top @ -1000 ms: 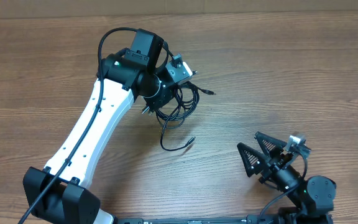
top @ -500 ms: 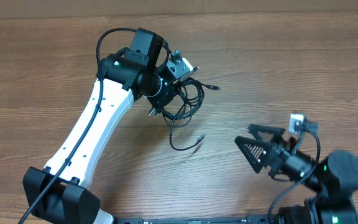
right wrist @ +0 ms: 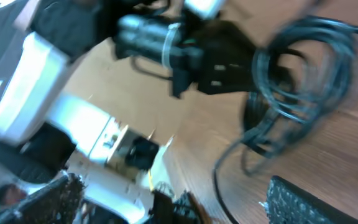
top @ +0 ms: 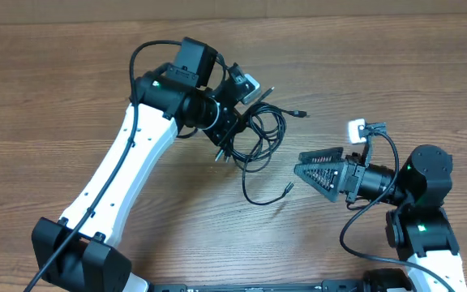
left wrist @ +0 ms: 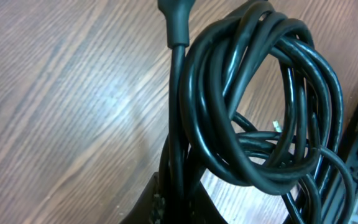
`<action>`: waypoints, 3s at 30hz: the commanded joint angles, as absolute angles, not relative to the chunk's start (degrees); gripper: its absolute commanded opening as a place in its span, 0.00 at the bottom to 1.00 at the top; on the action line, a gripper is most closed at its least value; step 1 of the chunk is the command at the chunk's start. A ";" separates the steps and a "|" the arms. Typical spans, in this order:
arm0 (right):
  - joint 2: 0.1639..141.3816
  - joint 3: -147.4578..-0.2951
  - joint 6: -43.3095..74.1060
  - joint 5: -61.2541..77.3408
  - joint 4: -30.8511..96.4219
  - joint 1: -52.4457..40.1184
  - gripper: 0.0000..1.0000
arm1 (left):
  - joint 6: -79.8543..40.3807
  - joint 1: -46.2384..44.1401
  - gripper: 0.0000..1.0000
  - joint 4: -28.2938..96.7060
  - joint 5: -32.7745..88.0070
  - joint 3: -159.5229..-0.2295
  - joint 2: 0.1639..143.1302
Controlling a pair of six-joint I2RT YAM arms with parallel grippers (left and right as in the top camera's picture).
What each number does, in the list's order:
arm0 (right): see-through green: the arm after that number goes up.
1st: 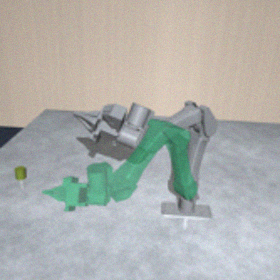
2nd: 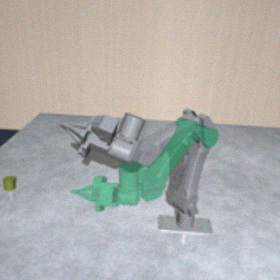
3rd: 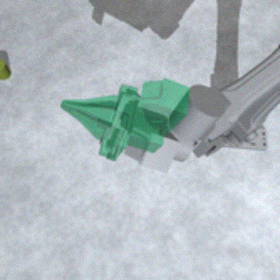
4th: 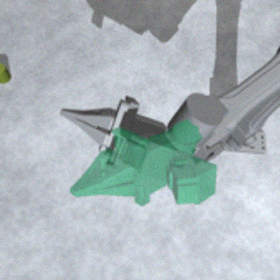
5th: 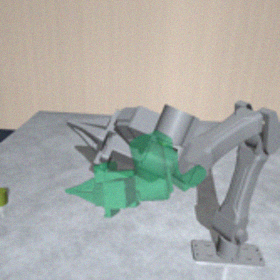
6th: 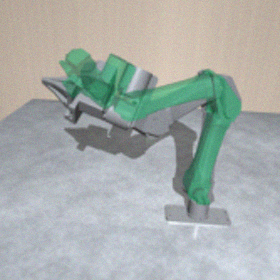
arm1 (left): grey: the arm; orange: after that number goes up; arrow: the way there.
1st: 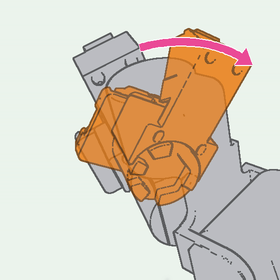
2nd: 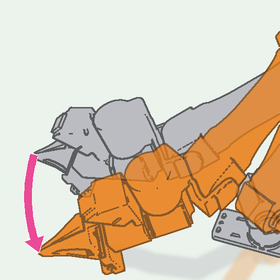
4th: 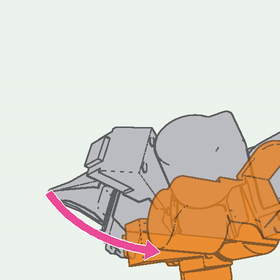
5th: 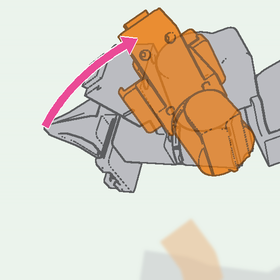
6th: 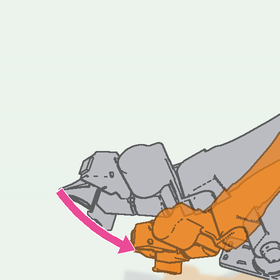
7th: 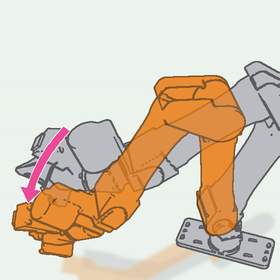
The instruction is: Untangle cables
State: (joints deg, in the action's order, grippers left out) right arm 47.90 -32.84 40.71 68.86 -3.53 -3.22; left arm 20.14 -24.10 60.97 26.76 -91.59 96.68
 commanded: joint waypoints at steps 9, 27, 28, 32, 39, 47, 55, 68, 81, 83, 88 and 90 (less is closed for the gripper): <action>48.95 -33.87 39.13 73.12 -10.04 -5.56 0.92 | 17.10 -29.23 0.04 58.94 25.19 -93.41 96.42; 56.38 -33.87 34.76 62.92 -9.80 -5.50 0.92 | 21.21 -30.72 0.04 58.52 31.00 -93.41 96.42; 56.38 -33.89 35.48 62.83 -9.80 -5.50 0.92 | 20.99 -30.70 0.04 58.54 29.10 -93.38 96.42; 56.27 -34.15 39.18 62.81 -10.17 -5.50 0.92 | 16.75 -30.48 0.04 58.46 19.51 -93.38 96.42; 56.27 -38.83 44.10 61.01 -9.69 -5.50 1.00 | 13.56 -26.46 0.04 58.46 17.47 -93.38 96.42; 56.29 -51.90 35.20 38.81 19.84 -5.52 1.00 | 13.13 -20.60 0.04 58.72 22.96 -93.38 96.42; 56.31 -62.70 7.46 30.61 38.15 -5.52 1.00 | 19.68 -21.41 0.04 58.39 25.43 -93.38 96.42; 56.34 -63.13 -23.75 30.02 46.78 -15.27 0.79 | 14.44 -28.21 0.04 52.12 22.96 -93.38 96.42; 56.47 -63.11 -27.35 15.22 42.44 -21.91 0.65 | 8.75 -29.30 0.04 47.70 36.18 -93.41 96.42; 56.73 -63.11 -27.38 14.61 41.67 -21.91 0.65 | 8.75 -29.30 0.04 47.70 37.74 -93.38 96.42; 58.96 -63.09 -27.38 14.57 41.12 -21.91 0.57 | 8.75 -29.30 0.04 47.55 40.58 -93.41 96.42; 60.29 -63.09 -27.35 14.59 40.99 -21.91 0.51 | 8.75 -29.30 0.04 47.48 41.69 -93.41 96.42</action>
State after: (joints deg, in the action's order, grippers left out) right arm 58.48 -61.95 -27.18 15.66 41.47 -21.58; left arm 9.32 -29.23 47.94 36.75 -91.66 96.68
